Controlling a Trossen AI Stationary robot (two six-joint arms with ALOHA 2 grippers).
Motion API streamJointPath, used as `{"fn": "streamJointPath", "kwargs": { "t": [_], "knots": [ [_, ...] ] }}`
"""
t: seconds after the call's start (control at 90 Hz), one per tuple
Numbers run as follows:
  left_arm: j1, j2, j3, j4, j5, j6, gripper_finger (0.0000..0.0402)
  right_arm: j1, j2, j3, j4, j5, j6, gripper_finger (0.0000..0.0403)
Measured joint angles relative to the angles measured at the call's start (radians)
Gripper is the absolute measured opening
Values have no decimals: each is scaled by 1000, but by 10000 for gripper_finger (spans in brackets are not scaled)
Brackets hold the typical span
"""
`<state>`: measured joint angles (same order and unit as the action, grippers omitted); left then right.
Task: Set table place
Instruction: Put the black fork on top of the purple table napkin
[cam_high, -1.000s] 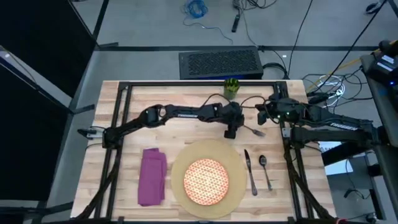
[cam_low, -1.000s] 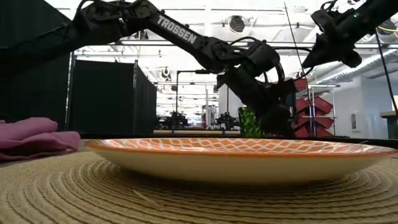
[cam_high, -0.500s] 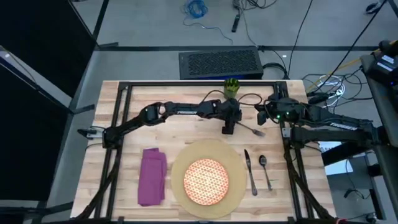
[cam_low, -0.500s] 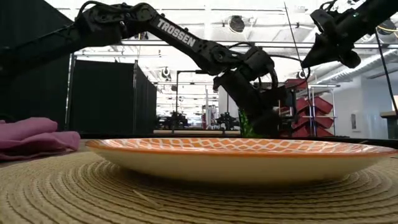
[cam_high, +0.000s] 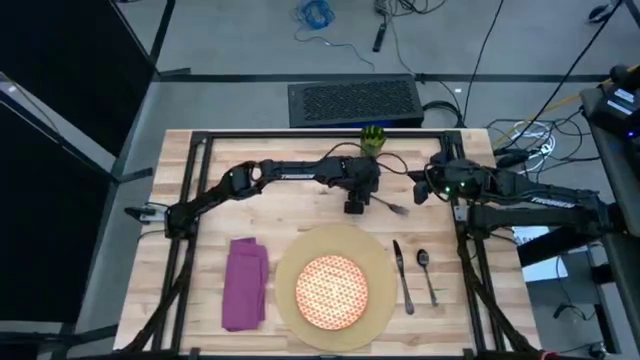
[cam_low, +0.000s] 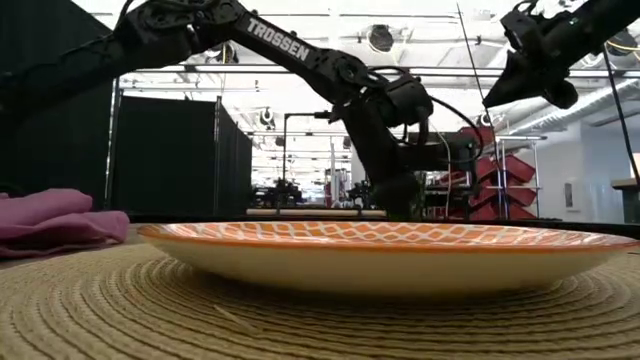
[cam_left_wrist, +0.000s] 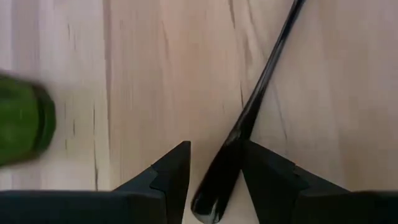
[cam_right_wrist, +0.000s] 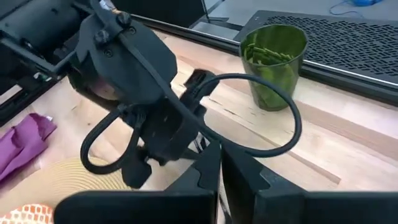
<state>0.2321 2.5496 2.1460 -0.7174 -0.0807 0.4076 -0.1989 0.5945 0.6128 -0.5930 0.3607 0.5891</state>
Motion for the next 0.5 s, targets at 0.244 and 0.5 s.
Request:
{"fn": "streamJointPath", "kwargs": {
  "t": [0.244, 0.5],
  "knots": [
    [-51, -76, -11, -8, -7, 55, 131, 5, 0, 0, 1, 0, -17, 0],
    [-110, -89, -9, 77, 15, 115, 131, 5, 0, 0, 22, 0, -33, 0]
  ]
}}
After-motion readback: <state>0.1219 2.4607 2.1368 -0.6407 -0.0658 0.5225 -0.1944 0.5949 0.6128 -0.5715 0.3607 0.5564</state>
